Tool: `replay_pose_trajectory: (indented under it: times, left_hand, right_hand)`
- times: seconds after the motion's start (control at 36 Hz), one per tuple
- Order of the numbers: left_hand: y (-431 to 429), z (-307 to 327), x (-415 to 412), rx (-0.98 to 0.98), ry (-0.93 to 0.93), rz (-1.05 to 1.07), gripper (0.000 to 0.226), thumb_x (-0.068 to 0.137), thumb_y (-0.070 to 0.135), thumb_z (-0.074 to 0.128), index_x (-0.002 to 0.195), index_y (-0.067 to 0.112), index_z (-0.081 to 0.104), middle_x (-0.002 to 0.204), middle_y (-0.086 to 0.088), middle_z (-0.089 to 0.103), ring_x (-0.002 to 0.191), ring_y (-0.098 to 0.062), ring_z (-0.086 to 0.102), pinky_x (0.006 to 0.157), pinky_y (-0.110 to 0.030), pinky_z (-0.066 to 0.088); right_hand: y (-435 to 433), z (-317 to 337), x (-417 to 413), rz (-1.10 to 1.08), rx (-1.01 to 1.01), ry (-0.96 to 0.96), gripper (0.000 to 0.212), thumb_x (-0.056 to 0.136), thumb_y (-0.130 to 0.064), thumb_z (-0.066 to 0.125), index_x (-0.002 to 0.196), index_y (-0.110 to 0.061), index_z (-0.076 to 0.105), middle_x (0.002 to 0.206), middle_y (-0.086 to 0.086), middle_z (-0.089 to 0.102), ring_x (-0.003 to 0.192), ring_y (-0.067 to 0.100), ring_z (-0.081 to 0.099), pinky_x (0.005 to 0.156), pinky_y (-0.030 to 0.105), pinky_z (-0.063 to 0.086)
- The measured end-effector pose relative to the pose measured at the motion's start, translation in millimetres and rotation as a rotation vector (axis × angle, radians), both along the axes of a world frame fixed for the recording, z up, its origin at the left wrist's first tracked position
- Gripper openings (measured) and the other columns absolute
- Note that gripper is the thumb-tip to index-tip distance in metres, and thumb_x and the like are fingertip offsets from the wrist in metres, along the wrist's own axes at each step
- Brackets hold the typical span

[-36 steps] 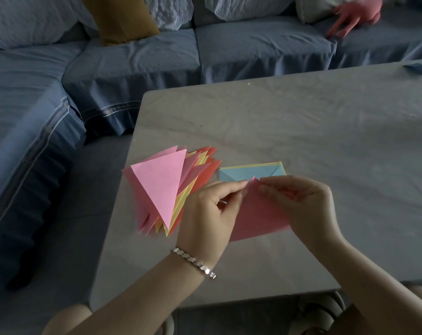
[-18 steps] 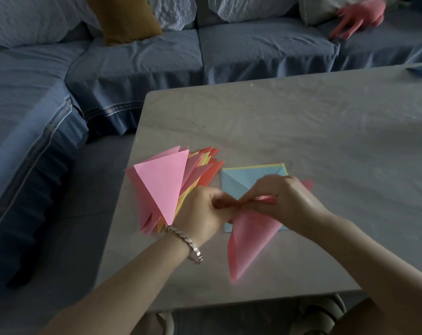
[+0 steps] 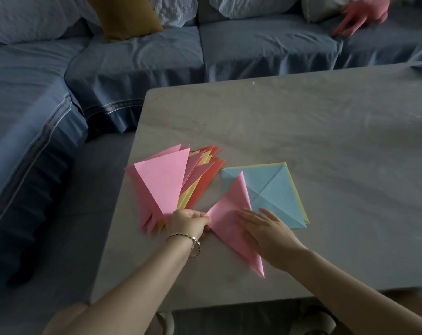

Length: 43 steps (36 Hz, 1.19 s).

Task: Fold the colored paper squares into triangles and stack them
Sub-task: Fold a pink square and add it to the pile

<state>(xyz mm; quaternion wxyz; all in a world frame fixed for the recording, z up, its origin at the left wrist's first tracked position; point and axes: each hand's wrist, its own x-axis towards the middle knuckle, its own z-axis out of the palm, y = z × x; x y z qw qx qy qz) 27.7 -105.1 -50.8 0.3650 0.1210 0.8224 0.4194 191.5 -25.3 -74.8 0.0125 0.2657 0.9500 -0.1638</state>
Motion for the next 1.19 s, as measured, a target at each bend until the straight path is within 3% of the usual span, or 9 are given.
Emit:
replay_pose_trajectory:
  times: [0.08, 0.14, 0.25, 0.33, 0.5, 0.72, 0.83, 1.08, 1.19]
  left_hand:
    - [1, 0, 1, 0.000, 0.045, -0.021, 0.019, 0.069, 0.008, 0.071, 0.056, 0.020, 0.065, 0.065, 0.005, 0.065, 0.067, -0.014, 0.061, 0.064, -0.024, 0.051]
    - [0, -2, 0, 0.004, 0.063, -0.030, 0.016, 0.072, 0.011, 0.071, 0.060, 0.021, 0.066, 0.068, 0.009, 0.064, 0.069, -0.008, 0.059, 0.057, -0.018, 0.042]
    - [0, -4, -1, -0.006, 0.081, -0.053, 0.006, 0.073, 0.012, 0.070, 0.071, 0.017, 0.072, 0.073, 0.001, 0.070, 0.074, -0.015, 0.065, 0.065, -0.022, 0.051]
    - [-1, -5, -1, -0.010, 0.095, -0.073, 0.014, 0.071, 0.017, 0.071, 0.059, 0.022, 0.068, 0.071, -0.001, 0.072, 0.073, -0.020, 0.068, 0.075, -0.033, 0.055]
    - [0, -5, 0, -0.007, 0.061, -0.029, 0.029, 0.072, 0.009, 0.068, 0.047, 0.021, 0.061, 0.044, 0.003, 0.061, 0.040, -0.016, 0.053, 0.054, -0.023, 0.047]
    - [-1, -4, 3, -0.006, 0.061, -0.020, 0.028, 0.071, 0.007, 0.065, 0.047, 0.021, 0.060, 0.037, 0.006, 0.056, 0.038, -0.013, 0.050, 0.057, -0.024, 0.046]
    - [-1, -4, 3, -0.008, 0.074, -0.020, 0.021, 0.062, 0.016, 0.065, 0.041, 0.019, 0.063, 0.050, -0.002, 0.064, 0.048, -0.020, 0.055, 0.064, -0.032, 0.052]
    - [-1, -9, -1, -0.007, 0.117, -0.059, 0.010, 0.069, 0.018, 0.070, 0.061, 0.021, 0.069, 0.068, -0.003, 0.070, 0.073, -0.026, 0.067, 0.075, -0.035, 0.056]
    - [0, -8, 0, -0.005, 0.106, -0.039, 0.020, 0.070, 0.014, 0.069, 0.052, 0.021, 0.064, 0.064, -0.002, 0.069, 0.068, -0.025, 0.066, 0.072, -0.032, 0.055]
  right_hand:
    - [12, 3, -7, -0.070, 0.057, 0.013, 0.082, 0.088, -0.052, -0.009, 0.130, -0.015, 0.053, 0.139, -0.001, 0.048, 0.127, 0.012, 0.046, 0.108, 0.036, 0.012]
    - [21, -3, -9, -0.088, 0.064, -0.020, 0.084, 0.081, -0.050, -0.011, 0.140, -0.018, 0.038, 0.150, -0.004, 0.031, 0.139, 0.010, 0.026, 0.112, 0.028, 0.001]
    - [39, 0, -25, -0.168, 0.084, -0.081, 0.048, 0.100, -0.034, 0.019, 0.144, -0.018, 0.029, 0.154, -0.005, 0.019, 0.142, 0.011, 0.012, 0.114, 0.029, 0.003]
    - [51, 3, -35, -0.192, 0.107, -0.096, 0.044, 0.101, -0.027, 0.025, 0.144, -0.017, 0.029, 0.153, -0.006, 0.022, 0.142, 0.012, 0.013, 0.112, 0.029, 0.011]
    - [66, 10, -50, -0.194, 0.159, -0.179, 0.043, 0.101, -0.028, 0.021, 0.141, -0.020, 0.033, 0.153, -0.006, 0.022, 0.143, 0.014, 0.008, 0.111, 0.032, 0.018]
    - [74, 10, -62, -0.227, 0.211, -0.281, 0.046, 0.101, -0.034, 0.021, 0.142, -0.015, 0.029, 0.153, 0.000, 0.020, 0.144, 0.016, 0.003, 0.111, 0.033, 0.018]
    - [75, 9, -64, -0.248, 0.180, -0.277, 0.050, 0.101, -0.035, 0.021, 0.145, -0.012, 0.022, 0.155, 0.000, 0.014, 0.144, 0.016, 0.001, 0.113, 0.034, 0.014]
    - [59, 6, -24, -0.209, 0.033, -0.049, 0.073, 0.094, -0.046, 0.039, 0.148, -0.015, 0.002, 0.156, 0.002, -0.007, 0.143, 0.014, -0.011, 0.115, 0.031, -0.004]
    - [52, 6, -16, -0.126, -0.029, 0.016, 0.074, 0.087, -0.048, 0.053, 0.147, -0.024, 0.016, 0.156, -0.002, -0.005, 0.142, 0.011, -0.012, 0.112, 0.027, -0.006]
